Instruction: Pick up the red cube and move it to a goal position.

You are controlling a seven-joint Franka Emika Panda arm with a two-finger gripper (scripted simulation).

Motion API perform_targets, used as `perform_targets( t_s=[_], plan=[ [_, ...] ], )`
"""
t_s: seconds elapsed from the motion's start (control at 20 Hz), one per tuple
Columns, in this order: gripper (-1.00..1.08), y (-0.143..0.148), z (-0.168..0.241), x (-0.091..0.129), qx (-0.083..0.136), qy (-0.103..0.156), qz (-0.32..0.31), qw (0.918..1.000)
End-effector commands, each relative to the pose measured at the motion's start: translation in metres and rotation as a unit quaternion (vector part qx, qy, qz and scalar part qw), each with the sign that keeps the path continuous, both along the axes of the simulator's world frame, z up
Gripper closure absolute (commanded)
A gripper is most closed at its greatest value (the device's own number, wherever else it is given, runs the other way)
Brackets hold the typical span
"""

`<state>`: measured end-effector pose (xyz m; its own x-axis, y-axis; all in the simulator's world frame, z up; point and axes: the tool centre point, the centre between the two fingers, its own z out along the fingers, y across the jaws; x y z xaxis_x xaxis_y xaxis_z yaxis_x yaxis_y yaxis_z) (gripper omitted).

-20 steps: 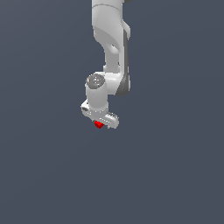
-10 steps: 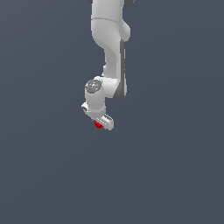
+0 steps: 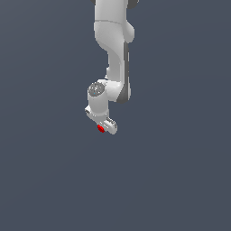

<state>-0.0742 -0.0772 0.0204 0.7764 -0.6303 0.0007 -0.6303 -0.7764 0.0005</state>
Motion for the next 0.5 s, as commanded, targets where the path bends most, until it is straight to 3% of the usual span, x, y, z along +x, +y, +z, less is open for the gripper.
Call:
perform_targets(
  t_s=[0.0,0.45],
  plan=[
    [1.08,-0.0001,-0.0003,-0.0002,0.000,0.000,0.000,1.0000],
    [1.08,0.0013,0.0093,0.0001,0.000,0.000,0.000,1.0000]
  ],
)
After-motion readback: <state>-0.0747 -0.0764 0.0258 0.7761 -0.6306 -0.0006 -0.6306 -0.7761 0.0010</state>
